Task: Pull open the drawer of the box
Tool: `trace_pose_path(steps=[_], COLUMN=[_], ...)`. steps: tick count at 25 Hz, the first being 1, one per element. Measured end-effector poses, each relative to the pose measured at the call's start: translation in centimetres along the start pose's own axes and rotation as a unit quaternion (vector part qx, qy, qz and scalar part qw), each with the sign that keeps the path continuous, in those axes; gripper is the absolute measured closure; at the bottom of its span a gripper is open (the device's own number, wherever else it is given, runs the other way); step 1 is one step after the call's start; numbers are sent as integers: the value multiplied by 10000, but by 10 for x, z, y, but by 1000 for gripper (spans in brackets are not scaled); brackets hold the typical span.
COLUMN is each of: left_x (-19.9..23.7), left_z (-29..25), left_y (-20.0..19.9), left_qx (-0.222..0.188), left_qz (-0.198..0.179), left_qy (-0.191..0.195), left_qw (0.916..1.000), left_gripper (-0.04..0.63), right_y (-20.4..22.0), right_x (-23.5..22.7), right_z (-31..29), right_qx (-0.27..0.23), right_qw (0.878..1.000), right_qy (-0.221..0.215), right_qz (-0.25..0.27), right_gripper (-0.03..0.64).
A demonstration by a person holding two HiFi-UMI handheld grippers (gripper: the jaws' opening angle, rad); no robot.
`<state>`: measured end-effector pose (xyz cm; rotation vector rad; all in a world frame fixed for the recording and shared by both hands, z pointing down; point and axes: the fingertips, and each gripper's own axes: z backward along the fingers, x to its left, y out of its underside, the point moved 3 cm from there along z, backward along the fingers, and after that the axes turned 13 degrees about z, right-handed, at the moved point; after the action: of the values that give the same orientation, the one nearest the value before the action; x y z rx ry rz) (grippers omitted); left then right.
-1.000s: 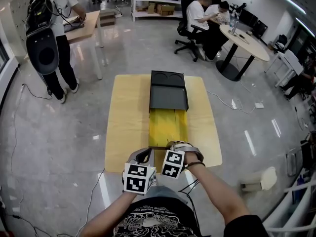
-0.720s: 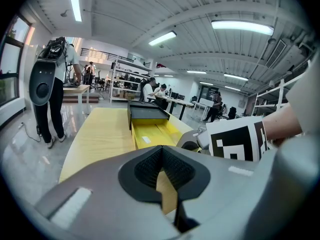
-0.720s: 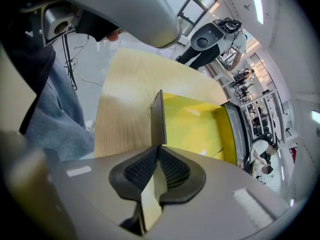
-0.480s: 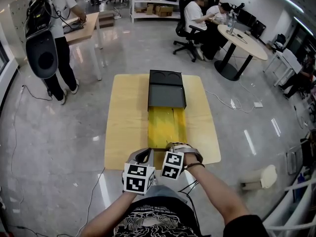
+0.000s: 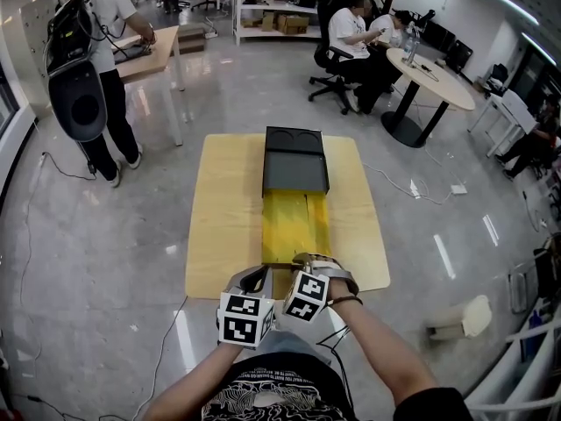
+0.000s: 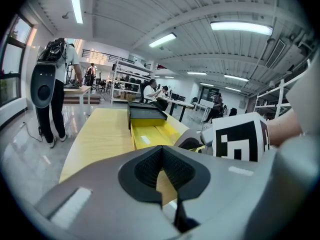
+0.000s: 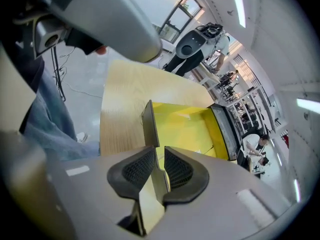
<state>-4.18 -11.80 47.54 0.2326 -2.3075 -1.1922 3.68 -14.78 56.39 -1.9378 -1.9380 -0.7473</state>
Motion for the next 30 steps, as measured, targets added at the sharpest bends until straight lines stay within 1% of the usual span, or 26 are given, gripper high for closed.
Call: trace_pose_path(steps=[3,6,11,14,18,21,25,27,30], left_x=[-12,-11,-15,-27,-36,-33,-45,-49,-47], left_z=[20,22,43,70,105,114,132,146,156], left_y=[0,6,2,14,42,49,39,38,44], left_qx=[-43,-58,-156,-233,-336,-360,-343,-359,-395], left_qz=[39,82,136,212,199,194,191,180,179], left_qy=[-23,-52,-123,-184,-200,-213,-261,-290,-311], left_qw=[10000,9999,9997,9993,9990,9989,9989,9988,9986], left_gripper=[578,578,578,578,578,578,578,578,578], right_y=[-9,-16,-27,-32,-46,-56,-64,-72,-80], right_x=[4,6,7,30,65,70,61,64,72], right_z=[28,35,63,92,121,131,169,189,200], right_qx=[-233,-430,-677,-840,-1053,-1183,-1446,-1584,-1778], right_qw=[9988,9960,9899,9849,9776,9733,9604,9529,9412], right_qy=[54,104,226,313,472,596,713,776,863], right_qz=[-426,-771,-1229,-1481,-1760,-1872,-2273,-2466,-2741], right_gripper=[554,558,568,572,577,580,587,588,594])
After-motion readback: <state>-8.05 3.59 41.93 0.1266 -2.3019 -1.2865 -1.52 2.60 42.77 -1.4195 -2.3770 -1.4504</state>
